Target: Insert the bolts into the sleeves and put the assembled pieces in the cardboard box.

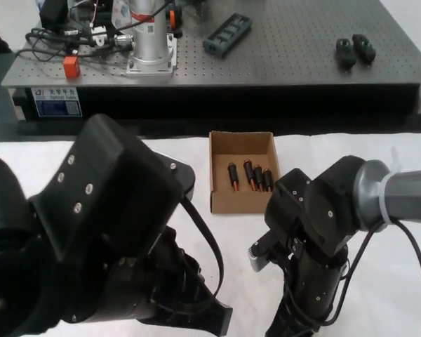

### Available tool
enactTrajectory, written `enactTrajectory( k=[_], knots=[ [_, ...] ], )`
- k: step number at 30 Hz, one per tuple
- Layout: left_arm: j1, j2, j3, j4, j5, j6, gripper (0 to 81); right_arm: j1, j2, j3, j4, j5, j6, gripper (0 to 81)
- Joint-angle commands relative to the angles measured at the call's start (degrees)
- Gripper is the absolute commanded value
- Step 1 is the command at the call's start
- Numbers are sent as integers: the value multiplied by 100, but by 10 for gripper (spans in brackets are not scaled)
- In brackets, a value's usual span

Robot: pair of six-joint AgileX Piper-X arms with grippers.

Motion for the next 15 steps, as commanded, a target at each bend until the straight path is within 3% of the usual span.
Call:
enactTrajectory(
  k=[1, 8, 15],
  knots=[
    [-1, -107, -10, -55, -155, -59, 6, 3, 139, 11, -173, 33, -100, 15],
    [-1, -102, -10, -601, -187, -59, 6, -25, -843, 414, -768, -1100, -6, 34],
    [-1, -119, 60, -1700, 938, 14, 6, -25, -3815, 2197, -2905, -1891, 1732, 34]
  ],
)
